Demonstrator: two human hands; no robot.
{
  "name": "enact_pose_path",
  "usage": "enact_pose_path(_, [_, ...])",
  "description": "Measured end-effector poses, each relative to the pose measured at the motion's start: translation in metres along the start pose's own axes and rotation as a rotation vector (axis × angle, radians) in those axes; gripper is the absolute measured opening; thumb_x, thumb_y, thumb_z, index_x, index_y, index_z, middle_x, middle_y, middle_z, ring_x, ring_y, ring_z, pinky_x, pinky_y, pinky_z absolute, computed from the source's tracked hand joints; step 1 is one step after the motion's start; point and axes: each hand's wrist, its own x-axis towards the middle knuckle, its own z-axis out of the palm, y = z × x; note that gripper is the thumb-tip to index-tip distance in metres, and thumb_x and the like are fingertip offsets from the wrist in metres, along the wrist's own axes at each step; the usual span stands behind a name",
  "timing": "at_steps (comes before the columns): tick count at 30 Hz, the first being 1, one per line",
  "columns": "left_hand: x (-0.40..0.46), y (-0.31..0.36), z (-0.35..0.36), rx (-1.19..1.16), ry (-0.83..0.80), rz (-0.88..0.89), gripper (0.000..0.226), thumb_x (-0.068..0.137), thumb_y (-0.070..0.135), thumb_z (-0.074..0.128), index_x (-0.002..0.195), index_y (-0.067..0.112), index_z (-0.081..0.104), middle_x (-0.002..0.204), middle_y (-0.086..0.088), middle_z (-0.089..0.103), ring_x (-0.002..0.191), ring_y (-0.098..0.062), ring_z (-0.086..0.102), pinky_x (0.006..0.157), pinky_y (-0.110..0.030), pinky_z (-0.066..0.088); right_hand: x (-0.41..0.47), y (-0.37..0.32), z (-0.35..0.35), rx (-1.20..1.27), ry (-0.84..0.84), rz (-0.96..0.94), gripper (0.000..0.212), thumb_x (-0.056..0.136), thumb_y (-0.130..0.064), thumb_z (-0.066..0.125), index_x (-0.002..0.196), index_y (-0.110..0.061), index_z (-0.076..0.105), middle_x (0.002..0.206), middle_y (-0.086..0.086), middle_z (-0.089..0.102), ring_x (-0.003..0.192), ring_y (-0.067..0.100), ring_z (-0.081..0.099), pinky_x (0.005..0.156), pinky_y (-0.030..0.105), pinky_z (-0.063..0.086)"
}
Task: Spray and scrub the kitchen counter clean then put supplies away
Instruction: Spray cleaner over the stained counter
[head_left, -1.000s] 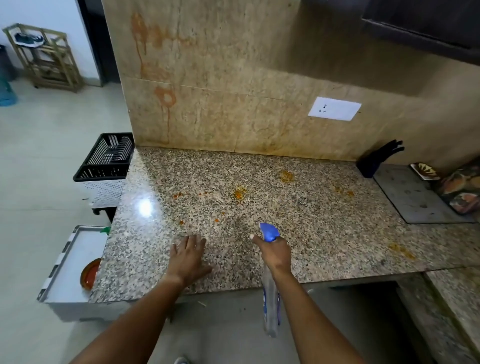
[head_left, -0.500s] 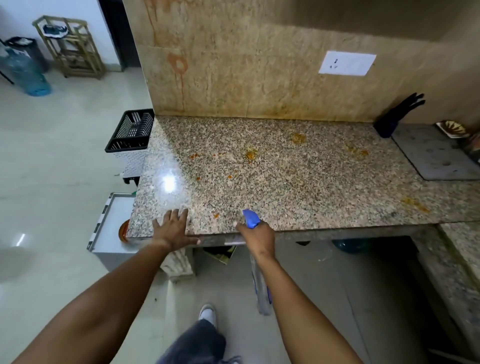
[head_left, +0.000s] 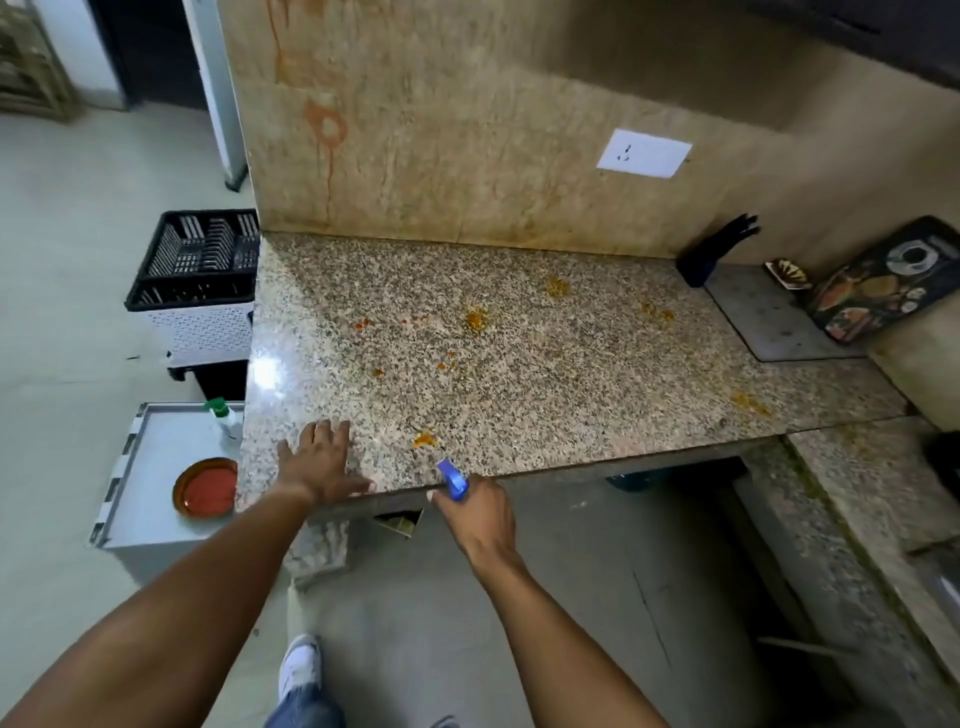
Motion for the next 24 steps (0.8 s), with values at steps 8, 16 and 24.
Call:
enact_pose_path(8, [0.057,-0.047,-0.030,-0.021,-0.016,0.105,0.117,0.075,0.074,0.058,0.156,0.015,-0.002,0.164,-0.016,0.000,0.151,-0.035,0.000,0.118,-0.064,0.010,0.017,-0.063,0.025,-0.055,0.091,0.075,0.043,0.078,-0.055,0.062,0.089,-0.014,0.066,0.089,0.009,0.068,0.082,0.028,0.064,0.065,0.030,0.043])
enact_pose_path(16, [0.083,-0.073,-0.049,0.042,0.044,0.178,0.116,0.072,0.077,0.057,0.155,0.013,0.007,0.154,-0.014,0.024,0.144,-0.034,0.023,0.115,-0.063,0.017,0.065,-0.145,0.039,0.314,0.136,0.183,0.037,0.078,-0.041,0.075,0.061,-0.018,0.052,0.057,-0.004,0.052,0.048,0.014,0.044,0.048,0.024,0.037])
enact_pose_path(24, [0.106,-0.096,-0.059,0.061,-0.004,0.172,0.122,0.068,0.078,0.061,0.155,0.017,0.002,0.161,-0.013,0.012,0.149,-0.033,0.012,0.117,-0.063,0.013,0.108,-0.192,0.052,0.442,0.010,0.194,0.029,0.081,-0.038,0.076,0.071,-0.017,0.058,0.059,-0.005,0.054,0.046,0.012,0.043,0.045,0.020,0.039])
